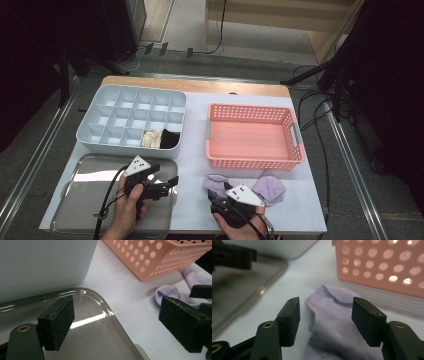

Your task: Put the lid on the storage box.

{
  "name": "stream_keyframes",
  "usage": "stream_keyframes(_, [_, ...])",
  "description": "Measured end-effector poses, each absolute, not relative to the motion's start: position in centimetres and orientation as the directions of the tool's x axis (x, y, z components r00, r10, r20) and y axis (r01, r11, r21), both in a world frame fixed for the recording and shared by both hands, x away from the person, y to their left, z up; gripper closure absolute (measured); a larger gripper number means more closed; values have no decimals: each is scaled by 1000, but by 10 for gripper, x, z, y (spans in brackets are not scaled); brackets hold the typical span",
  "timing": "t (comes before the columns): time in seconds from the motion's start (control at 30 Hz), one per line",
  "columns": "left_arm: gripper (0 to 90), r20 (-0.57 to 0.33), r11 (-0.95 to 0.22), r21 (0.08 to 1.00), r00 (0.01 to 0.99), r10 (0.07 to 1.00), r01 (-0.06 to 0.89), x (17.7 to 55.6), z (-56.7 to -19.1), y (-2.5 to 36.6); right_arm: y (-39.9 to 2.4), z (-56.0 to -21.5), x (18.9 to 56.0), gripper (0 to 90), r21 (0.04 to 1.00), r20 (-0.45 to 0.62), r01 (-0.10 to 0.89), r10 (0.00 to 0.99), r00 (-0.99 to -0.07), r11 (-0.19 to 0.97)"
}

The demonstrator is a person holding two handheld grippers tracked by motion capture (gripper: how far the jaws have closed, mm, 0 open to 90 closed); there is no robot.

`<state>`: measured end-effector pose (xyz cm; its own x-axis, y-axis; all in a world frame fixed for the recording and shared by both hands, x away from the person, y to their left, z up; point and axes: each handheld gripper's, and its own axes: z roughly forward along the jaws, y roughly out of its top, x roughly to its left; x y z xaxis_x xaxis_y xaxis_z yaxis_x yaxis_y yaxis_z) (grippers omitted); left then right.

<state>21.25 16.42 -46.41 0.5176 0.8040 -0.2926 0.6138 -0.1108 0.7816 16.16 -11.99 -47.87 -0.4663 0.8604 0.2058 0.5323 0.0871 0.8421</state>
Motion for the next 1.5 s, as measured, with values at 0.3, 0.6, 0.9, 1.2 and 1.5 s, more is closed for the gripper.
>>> stream_keyframes(0.3, [142,-287,-125,788,539,791,603,209,-462,157,-140,-470,155,386,867,210,497,887,-412,26])
stream_keyframes(0.6, [144,-293,-120,787,538,790,605,211,-462,154,-145,-492,167,394,817,151,572,933,-328,69])
stream_keyframes(0.9, [144,-307,-107,781,528,792,615,212,-462,154,-141,-500,173,636,814,176,577,918,-356,68])
stream_keyframes(1.2, [142,-287,-149,780,559,778,608,200,-461,142,-129,-495,180,822,805,278,582,793,-542,115])
stream_keyframes(1.5, [141,-276,-182,776,585,763,604,198,-461,134,-124,-484,166,503,854,218,508,810,-544,111])
